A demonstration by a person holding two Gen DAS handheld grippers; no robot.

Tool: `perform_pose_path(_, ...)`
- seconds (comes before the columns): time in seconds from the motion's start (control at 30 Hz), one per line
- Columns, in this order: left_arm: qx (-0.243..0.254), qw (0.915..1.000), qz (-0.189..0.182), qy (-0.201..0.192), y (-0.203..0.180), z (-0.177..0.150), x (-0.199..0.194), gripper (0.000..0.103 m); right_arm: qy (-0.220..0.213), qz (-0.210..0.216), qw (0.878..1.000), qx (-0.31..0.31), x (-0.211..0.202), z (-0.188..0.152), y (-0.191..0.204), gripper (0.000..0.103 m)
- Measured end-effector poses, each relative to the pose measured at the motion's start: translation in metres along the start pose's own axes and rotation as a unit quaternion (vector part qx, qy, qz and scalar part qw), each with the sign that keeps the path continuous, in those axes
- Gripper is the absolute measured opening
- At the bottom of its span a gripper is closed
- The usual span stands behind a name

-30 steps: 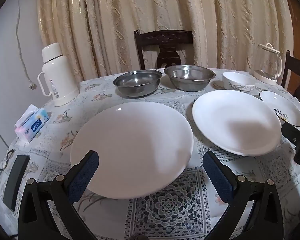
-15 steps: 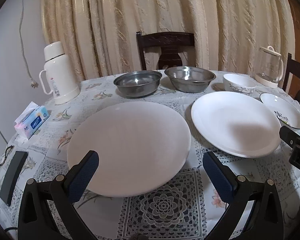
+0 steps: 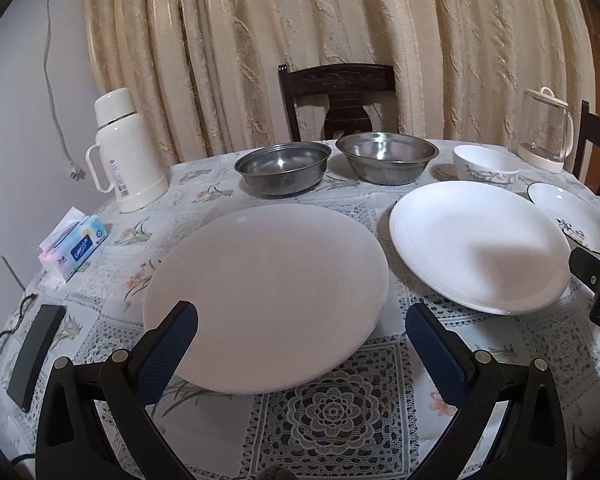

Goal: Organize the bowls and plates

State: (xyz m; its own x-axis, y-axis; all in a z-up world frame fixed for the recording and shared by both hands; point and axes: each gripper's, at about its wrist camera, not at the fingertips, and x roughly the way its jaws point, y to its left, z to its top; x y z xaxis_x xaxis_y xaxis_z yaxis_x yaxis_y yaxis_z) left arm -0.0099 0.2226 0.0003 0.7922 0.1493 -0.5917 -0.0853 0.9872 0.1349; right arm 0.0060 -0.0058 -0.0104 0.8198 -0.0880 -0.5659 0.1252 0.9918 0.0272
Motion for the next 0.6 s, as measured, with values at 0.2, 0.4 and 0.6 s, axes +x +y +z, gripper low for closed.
perform_pose_path(0.2, -0.008, 1.0000, 0.000, 0.004, 0.0039, -0.0009, 0.0022, 0.103, 0.001, -0.001, 1.000, 0.000, 0.0004, 0.0003, -0.0008, 0.103)
perform_pose_path(0.4, -0.014, 0.9999, -0.002, 0.006, 0.0074, -0.0013, 0.0032, 0.103, 0.004, -0.004, 1.000, -0.001, 0.0008, -0.0004, -0.0014, 0.103)
perform_pose_path(0.6, -0.018, 0.9998, -0.005, 0.008, 0.0086, -0.0027, 0.0045, 0.103, 0.010, -0.012, 1.000, -0.002, 0.0042, 0.0002, 0.0005, 0.103)
